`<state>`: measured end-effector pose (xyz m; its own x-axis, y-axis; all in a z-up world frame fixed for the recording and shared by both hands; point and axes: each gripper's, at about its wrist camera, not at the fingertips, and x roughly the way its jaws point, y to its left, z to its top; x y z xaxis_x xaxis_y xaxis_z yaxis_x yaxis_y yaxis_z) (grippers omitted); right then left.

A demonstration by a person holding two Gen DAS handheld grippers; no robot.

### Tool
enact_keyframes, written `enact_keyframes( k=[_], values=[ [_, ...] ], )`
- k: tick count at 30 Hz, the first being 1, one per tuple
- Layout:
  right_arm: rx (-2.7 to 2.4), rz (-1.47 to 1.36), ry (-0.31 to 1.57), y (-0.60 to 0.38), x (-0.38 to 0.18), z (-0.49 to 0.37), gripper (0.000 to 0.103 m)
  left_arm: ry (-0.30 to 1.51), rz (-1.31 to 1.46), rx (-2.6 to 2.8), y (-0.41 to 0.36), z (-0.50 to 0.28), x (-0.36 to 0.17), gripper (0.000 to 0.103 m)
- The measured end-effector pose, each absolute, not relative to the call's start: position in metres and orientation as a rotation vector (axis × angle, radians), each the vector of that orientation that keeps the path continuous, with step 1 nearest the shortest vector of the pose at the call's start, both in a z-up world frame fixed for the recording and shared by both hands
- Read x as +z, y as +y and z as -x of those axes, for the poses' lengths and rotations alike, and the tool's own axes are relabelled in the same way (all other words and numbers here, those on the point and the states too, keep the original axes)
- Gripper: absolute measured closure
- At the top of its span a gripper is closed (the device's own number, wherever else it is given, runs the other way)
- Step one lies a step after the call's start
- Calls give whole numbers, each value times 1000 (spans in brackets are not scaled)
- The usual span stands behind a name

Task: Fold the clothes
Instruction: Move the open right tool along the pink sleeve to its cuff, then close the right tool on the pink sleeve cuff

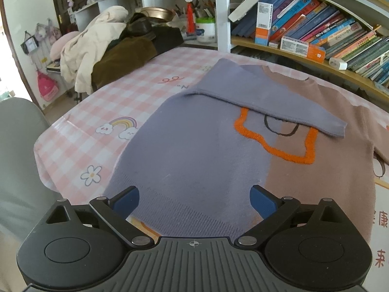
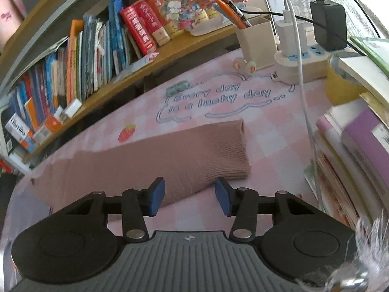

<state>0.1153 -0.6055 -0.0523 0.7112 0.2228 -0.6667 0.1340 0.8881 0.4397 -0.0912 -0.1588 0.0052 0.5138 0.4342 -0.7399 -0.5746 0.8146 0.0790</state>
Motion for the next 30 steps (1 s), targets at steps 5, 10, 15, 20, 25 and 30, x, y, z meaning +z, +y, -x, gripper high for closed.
enact_keyframes(
  k=[5, 10, 15, 20, 25, 30],
  values=[
    [-21, -572, 739, -613, -56, -129, 58, 842, 173, 606, -162, 93, 5, 4],
    [-65, -656, 705, -623, -61, -141, 58, 845, 176, 616, -161, 96, 6, 4],
    [-98, -722, 675, -637, -65, -147, 58, 843, 181, 626, -158, 99, 6, 4],
    [-22, -835, 710, -637, -72, -146, 66, 843, 180, 616, -160, 96, 6, 4],
    [-34, -835, 706, -635, -71, -147, 79, 846, 165, 597, -164, 93, 7, 4],
    [-89, -843, 725, -640, -75, -153, 95, 853, 169, 601, -163, 93, 6, 4]
  ],
)
